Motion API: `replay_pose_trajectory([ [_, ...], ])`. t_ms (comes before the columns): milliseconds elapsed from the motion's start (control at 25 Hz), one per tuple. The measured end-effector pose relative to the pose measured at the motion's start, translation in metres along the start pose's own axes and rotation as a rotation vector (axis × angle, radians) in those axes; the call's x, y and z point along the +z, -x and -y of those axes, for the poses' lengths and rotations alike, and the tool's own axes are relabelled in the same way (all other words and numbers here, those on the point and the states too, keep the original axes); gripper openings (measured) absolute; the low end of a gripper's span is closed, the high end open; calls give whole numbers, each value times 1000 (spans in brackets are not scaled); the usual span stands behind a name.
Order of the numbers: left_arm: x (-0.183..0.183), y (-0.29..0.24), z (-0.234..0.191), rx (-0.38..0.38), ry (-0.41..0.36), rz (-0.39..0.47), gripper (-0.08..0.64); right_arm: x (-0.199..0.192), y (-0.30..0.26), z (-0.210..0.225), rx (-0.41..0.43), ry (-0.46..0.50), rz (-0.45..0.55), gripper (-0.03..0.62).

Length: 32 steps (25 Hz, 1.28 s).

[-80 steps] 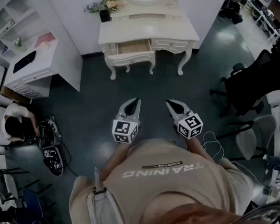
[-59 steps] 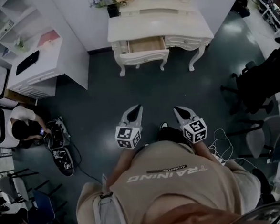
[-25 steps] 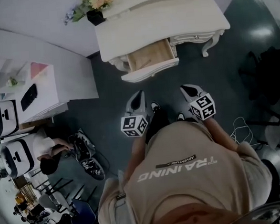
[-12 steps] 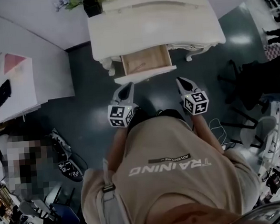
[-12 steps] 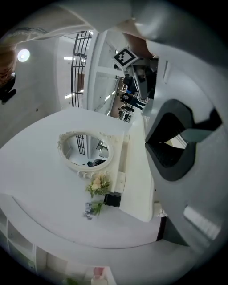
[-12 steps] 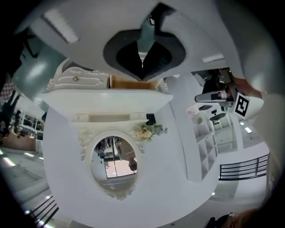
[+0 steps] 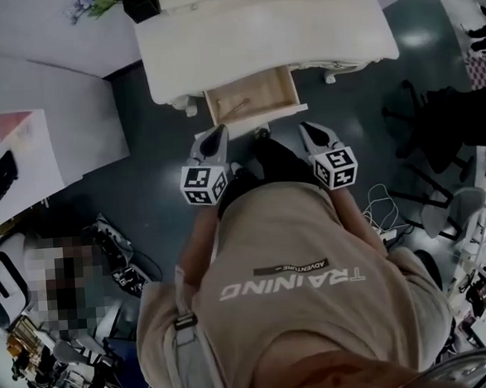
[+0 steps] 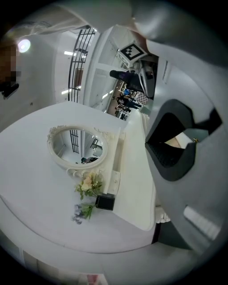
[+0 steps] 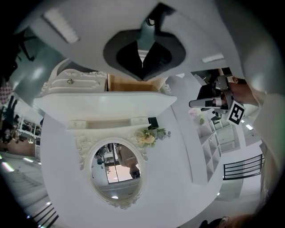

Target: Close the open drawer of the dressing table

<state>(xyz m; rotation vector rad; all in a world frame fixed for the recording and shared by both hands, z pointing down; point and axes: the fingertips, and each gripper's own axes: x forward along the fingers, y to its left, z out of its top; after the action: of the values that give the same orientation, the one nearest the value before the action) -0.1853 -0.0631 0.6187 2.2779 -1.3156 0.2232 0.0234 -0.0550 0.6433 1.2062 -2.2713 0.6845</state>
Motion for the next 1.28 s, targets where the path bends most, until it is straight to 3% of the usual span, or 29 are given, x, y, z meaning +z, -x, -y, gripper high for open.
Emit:
replay_pose_trajectory([
  [160,5,-20,-7,53,24,-51,0,12,-35,20,57,-42,13,5],
  [240,5,-30,-10,79,75,-74,0,27,-50,27,99,-39,23,5],
  [480,-38,-68,-8,117,135,-258,0,29,-88,60,180,-11,-44,5],
  [720,-82,-66,-14,179,197,-391,0,-23,-104,76,257,91,-229,5],
  [840,-101,-65,-16,163,230,-444,0,-45,-106,76,313,142,-315,5],
  [960,-130,-55,-13,132,307,-517,0,-72,-106,71,372,140,-359,5],
  [1120,-158,-44,-20,107,384,-550,0,-112,-101,63,468,118,-472,5],
  [1280,-194,-20,-33,87,446,-629,0,-143,-99,58,499,60,-616,5],
])
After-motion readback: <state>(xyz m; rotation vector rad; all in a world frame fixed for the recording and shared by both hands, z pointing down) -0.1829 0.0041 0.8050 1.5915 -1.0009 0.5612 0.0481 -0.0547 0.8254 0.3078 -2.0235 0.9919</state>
